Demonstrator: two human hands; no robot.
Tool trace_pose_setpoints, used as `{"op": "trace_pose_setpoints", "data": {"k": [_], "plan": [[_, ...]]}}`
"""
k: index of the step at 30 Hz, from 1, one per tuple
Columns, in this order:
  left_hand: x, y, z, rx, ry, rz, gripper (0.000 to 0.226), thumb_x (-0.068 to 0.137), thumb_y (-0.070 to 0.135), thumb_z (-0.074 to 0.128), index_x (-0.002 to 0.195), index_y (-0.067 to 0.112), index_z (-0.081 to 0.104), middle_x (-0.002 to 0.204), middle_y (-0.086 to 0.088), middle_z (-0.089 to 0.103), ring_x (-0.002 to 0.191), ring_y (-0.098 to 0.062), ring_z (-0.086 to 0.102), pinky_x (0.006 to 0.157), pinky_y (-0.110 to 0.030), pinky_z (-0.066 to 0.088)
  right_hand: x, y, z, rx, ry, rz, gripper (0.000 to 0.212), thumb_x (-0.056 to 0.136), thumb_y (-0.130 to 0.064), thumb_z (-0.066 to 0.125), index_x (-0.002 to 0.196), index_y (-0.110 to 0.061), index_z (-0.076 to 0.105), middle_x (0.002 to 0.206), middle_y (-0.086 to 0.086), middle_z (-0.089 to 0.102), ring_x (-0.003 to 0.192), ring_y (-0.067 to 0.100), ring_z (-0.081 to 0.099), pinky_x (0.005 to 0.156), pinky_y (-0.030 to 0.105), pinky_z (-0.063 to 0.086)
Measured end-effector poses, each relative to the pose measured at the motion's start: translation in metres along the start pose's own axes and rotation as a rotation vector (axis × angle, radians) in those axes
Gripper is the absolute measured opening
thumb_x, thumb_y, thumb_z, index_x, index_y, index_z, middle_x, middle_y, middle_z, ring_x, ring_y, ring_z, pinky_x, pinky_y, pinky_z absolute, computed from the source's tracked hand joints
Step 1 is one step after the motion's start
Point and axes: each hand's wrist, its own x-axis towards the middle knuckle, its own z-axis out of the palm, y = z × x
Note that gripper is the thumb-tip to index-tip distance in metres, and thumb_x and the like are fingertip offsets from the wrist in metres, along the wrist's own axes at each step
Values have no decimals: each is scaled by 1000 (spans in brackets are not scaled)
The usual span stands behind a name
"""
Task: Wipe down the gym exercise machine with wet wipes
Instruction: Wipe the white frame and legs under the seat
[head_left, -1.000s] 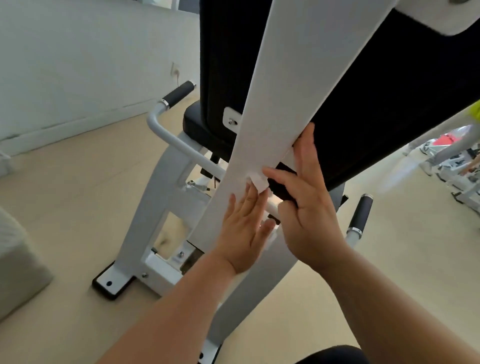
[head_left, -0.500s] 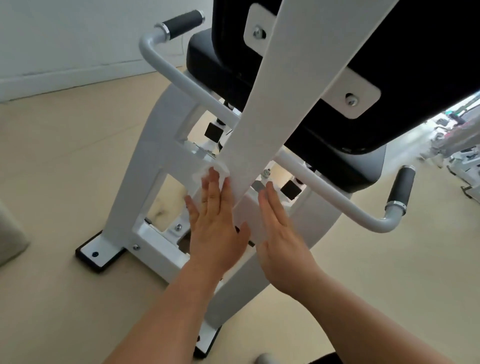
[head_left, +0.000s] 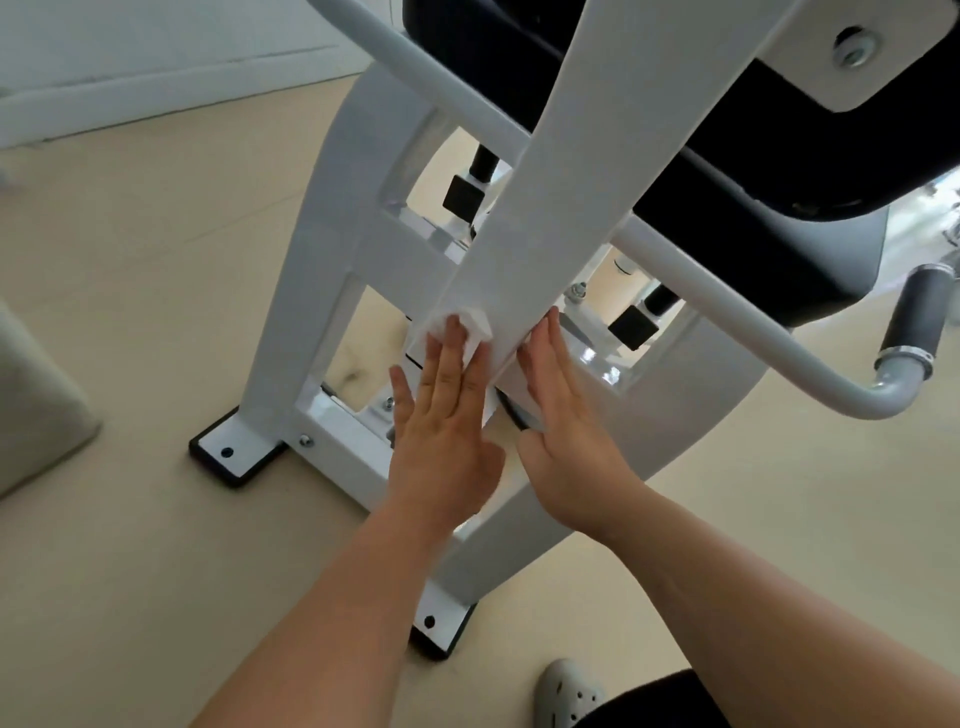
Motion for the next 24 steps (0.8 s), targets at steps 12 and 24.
{"op": "trace_pose_setpoints", "data": {"k": [12, 24], "plan": [[30, 9, -5, 21, 104, 103, 121, 71, 10, 77, 161, 22, -4, 169, 1, -12, 157, -24, -9, 122, -65, 0, 4, 11, -2, 125, 175, -116, 87, 90, 12, 40, 165, -26, 16, 171, -19, 7, 156, -2, 6, 126, 44, 26], [37, 15, -27, 198, 39, 183, 109, 88, 23, 70, 161, 19, -11, 168, -4, -16, 157, -27, -6, 122, -64, 5, 6, -12, 29, 619, 314, -95, 82, 85, -5, 43, 162, -26, 24, 167, -16, 27, 152, -1, 24, 122, 32, 32]]}}
